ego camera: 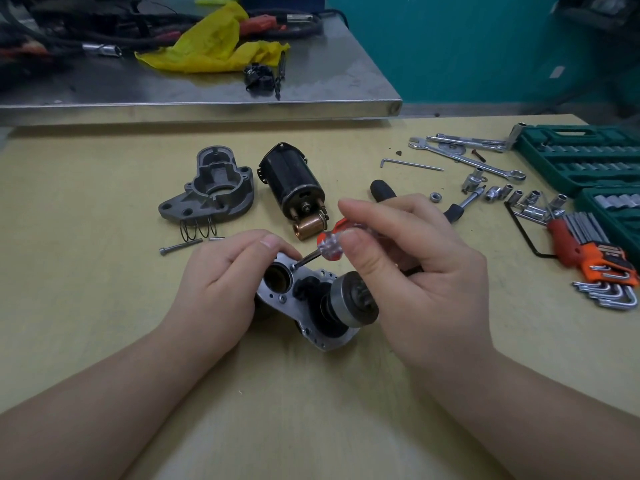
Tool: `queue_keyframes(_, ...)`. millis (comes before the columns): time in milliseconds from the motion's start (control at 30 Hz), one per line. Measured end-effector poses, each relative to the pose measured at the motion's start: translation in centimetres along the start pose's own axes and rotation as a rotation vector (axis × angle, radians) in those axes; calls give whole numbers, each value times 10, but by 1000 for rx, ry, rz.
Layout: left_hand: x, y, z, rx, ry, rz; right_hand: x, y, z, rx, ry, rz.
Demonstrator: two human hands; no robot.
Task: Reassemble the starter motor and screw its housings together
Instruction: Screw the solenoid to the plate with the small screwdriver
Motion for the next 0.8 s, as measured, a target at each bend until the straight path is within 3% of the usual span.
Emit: queue_keyframes(800,6,0,-1,4,-25,-31,1,-1,1,3,-17,4)
Point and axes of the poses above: each hand's wrist, its own z-axis away from the middle knuckle, its own y-axis out of the palm, x = y × z, the point moved 8 cm from there along -z, towards the middle knuckle, and after that the axes turned 2 degrees about -x, right-handed, at the moved point
